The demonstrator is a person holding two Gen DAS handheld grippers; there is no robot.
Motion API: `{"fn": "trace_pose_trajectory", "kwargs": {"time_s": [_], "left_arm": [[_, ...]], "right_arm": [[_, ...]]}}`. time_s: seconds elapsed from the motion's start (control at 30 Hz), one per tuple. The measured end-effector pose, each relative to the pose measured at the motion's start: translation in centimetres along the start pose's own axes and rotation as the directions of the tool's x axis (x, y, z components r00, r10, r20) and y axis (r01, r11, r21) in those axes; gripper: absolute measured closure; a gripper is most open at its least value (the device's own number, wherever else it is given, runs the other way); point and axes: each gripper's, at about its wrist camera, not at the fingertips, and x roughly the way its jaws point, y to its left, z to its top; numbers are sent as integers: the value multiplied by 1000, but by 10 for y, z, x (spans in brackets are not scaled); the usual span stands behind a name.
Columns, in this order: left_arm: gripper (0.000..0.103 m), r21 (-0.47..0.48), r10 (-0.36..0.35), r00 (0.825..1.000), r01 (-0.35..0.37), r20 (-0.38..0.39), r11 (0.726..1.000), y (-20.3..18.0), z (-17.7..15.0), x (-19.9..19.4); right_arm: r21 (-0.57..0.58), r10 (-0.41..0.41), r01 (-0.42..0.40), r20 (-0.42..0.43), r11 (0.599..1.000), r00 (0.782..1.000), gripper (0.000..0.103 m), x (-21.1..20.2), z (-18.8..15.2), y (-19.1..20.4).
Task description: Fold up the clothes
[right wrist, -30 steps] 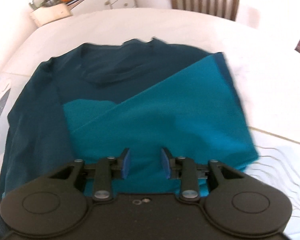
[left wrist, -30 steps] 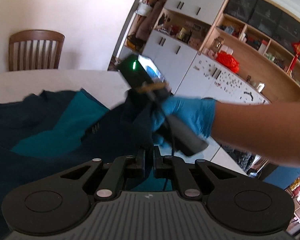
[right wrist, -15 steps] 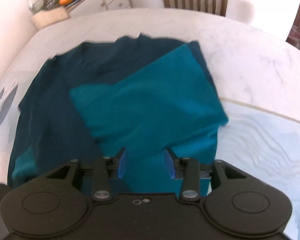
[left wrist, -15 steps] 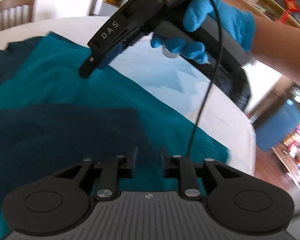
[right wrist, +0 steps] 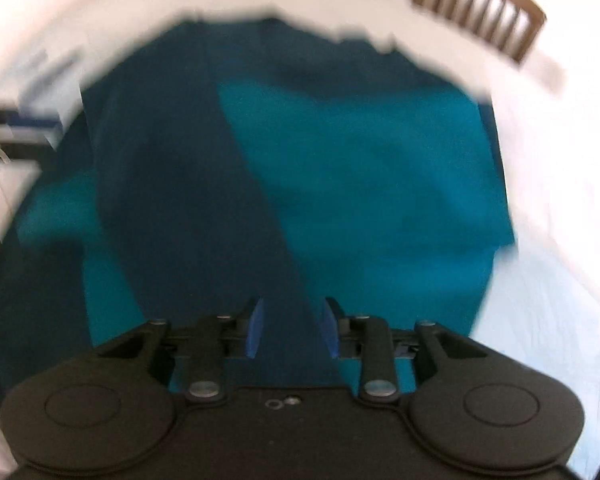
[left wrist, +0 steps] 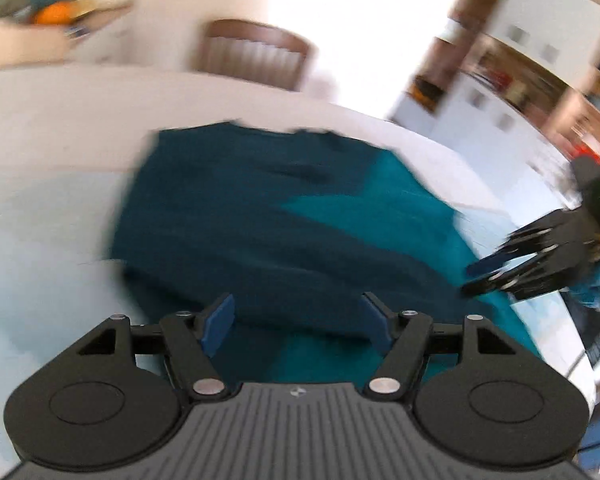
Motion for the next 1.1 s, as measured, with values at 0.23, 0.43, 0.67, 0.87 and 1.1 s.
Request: {"fn": "trace_pose_trajectory", "kwargs": {"time_s": [0.23,0.43,0.67,0.87,1.1], "left_arm": [[35,-31,40,999,-39,24,999,22,12,24],[35,-37,45,999,-44,26,998,30,11,34],[35,-19,62,998,-61,33,998,34,4,34],[35,-12,96,994,-95,43,995,37,11,36],[34,6,93,993,-93,70,996,31,23,57]], "right_arm": [[-58,112,-103,184,993,977,0,35,133,38],[-63,145,-136,170,989,975,0,94,196,61],[-154,163,-149,83,977,983,0,126,182,90],[-186,150,-131,91,974,985,0,115,169,88],[-132,180,-165,110,977,977,0,95,139,70]]}}
